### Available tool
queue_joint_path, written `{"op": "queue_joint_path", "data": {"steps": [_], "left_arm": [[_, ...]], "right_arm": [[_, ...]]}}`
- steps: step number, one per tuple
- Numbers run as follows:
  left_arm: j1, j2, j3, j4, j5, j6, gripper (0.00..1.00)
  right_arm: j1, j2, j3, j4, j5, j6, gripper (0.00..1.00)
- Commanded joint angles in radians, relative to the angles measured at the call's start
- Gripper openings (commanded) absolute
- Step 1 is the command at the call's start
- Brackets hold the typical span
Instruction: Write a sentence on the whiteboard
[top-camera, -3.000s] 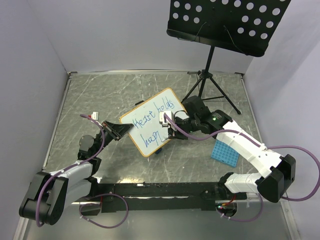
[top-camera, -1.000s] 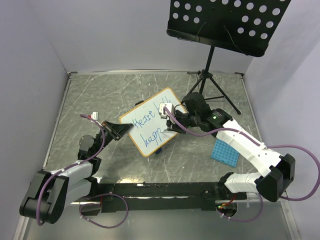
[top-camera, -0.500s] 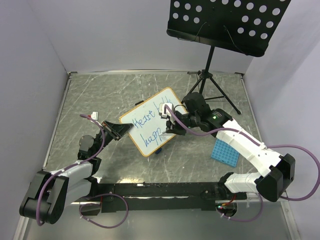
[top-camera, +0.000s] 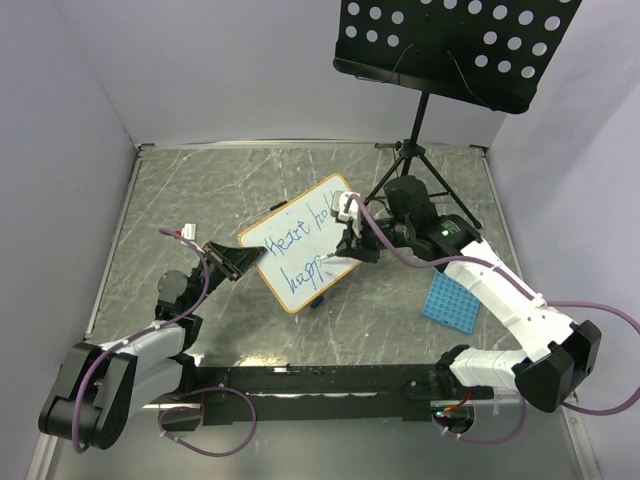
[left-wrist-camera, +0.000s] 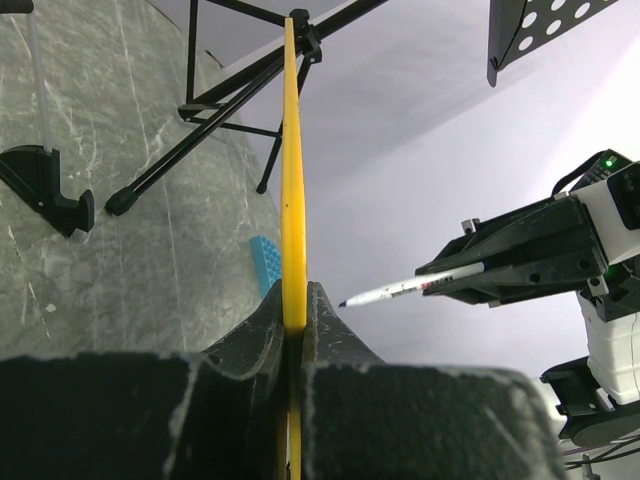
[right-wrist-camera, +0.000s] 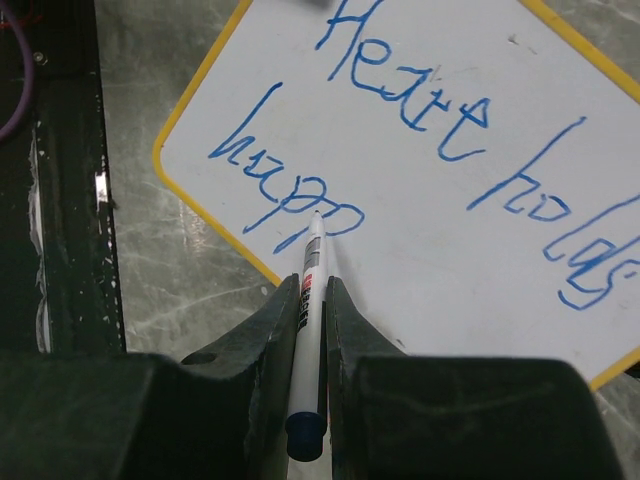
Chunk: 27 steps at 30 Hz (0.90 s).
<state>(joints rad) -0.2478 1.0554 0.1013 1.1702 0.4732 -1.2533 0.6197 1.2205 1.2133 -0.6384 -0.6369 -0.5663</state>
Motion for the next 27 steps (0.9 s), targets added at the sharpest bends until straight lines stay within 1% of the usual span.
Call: {"op": "queue_joint_path", "data": {"steps": [1,9,21,27], "left_arm": [[0.004,-0.031,0.012,0.155,-0.008,-0.037,0.01],[0.004,-0.026,0.008,0.164,-0.008,-0.038,0.01],[0.004,-0.015,0.015,0.175,-0.008,-0.043,0.01],[0.004,-0.005,0.018,0.189,-0.007,-0.051,0.01]], "right_arm": [[-0.044,-0.044,0.031,0.046,-0.053,0.028,0.0],[-0.098,-0.061,0.011,0.06,-0.072,0.039,0.0],[-0.109,-0.044,-0.006,0.082,-0.081,0.034,0.0],[-0.104,-0.024,-0.001,0.065,-0.133,0.031,0.0]]}}
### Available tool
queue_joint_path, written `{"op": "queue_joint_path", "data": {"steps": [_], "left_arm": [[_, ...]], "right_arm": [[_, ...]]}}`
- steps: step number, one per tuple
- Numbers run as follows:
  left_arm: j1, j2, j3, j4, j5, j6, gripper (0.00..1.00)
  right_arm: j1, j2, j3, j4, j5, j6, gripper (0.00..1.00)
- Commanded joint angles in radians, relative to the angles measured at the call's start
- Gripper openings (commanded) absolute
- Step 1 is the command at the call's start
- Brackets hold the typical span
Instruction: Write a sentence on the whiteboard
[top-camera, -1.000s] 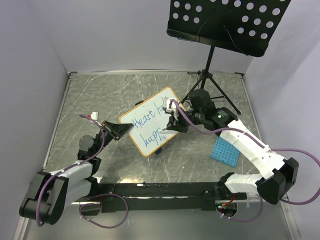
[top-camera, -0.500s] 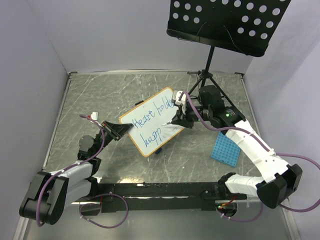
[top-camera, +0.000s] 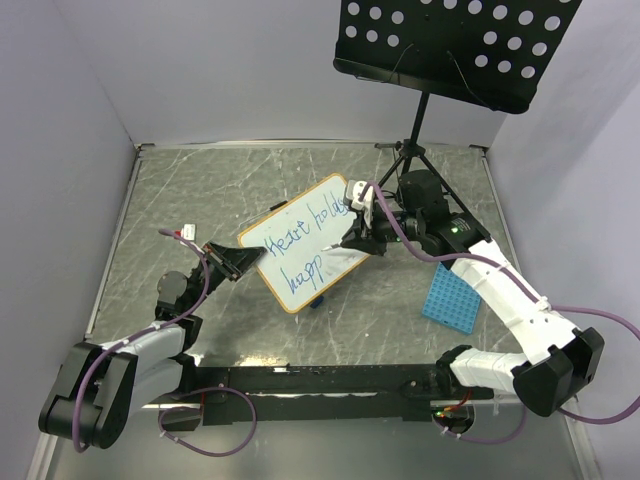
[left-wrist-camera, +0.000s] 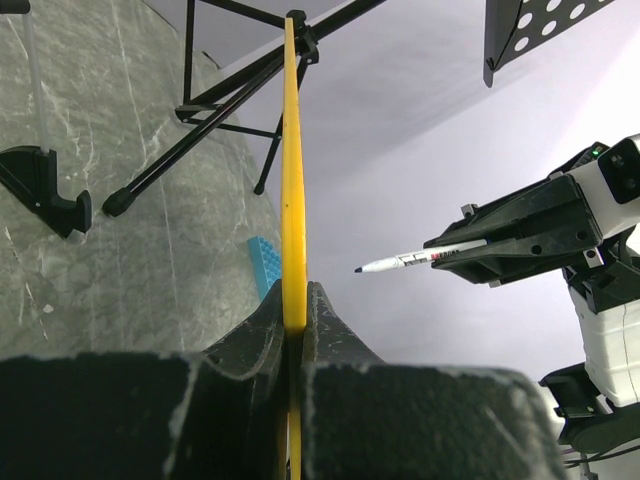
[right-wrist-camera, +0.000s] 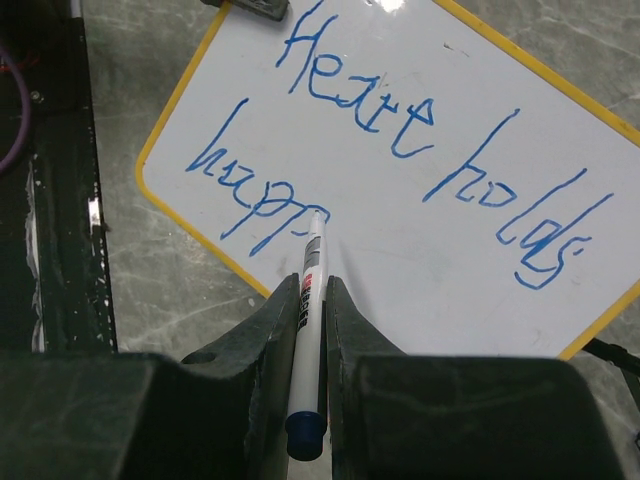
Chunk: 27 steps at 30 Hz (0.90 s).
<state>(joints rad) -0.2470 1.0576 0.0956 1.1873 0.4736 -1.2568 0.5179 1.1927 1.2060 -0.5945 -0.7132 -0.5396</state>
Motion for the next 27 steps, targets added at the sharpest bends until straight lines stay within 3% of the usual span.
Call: {"op": "queue_joint_path", "data": {"steps": [1,27], "left_arm": [[0.003,-0.007,0.024,0.172,-0.009,-0.049,0.01],[0.003,-0.022,0.029,0.164,-0.007,-0.052,0.01]], "right_arm": [[-0.004,0.005,0.007,0.024,-0.055,0.004,0.0],[0.044,0.065,-0.016,0.122,0.129,0.03,0.0]]}}
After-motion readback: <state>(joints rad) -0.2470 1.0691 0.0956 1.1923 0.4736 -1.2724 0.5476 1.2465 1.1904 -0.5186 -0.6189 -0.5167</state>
